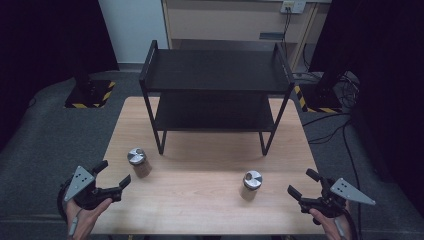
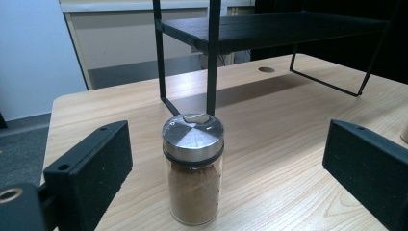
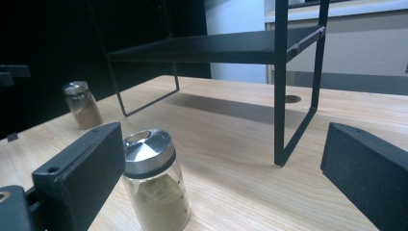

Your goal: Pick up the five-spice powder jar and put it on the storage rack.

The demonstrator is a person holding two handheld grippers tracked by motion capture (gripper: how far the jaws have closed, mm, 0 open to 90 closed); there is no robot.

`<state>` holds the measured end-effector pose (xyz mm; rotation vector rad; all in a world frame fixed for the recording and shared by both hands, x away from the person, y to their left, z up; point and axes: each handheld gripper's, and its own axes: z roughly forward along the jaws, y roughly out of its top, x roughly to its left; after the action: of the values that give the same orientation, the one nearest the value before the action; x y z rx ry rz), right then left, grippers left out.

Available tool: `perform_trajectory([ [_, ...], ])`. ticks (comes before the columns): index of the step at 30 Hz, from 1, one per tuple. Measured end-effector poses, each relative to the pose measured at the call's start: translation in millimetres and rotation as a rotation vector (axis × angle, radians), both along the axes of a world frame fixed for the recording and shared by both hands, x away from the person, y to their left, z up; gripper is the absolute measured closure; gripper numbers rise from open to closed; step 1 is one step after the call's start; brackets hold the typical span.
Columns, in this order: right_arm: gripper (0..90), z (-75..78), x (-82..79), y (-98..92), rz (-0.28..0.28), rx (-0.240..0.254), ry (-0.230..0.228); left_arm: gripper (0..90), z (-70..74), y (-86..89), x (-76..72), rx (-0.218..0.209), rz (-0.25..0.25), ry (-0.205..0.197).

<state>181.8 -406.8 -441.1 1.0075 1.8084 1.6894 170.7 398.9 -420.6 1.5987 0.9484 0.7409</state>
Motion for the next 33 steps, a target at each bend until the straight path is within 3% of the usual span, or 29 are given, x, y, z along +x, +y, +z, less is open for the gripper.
perform_trajectory([
  [20,2.6,0.1,5.2,5.0,0.032,-0.029,0.007,1.6,2.9,3.0,-0.5,-0.005,-0.006,-0.002],
  [23,2.5,-0.4,4.9,4.8,0.033,-0.026,0.007,1.6,3.2,5.2,1.3,-0.031,-0.012,-0.003],
  [28,2.1,0.2,4.8,6.3,0.026,-0.032,0.01,1.6,12.7,9.1,3.2,-0.009,-0.033,-0.004],
  [33,2.1,0.2,5.1,6.2,0.022,-0.029,0.006,1.4,27.8,18.4,7.9,0.01,-0.093,0.027],
])
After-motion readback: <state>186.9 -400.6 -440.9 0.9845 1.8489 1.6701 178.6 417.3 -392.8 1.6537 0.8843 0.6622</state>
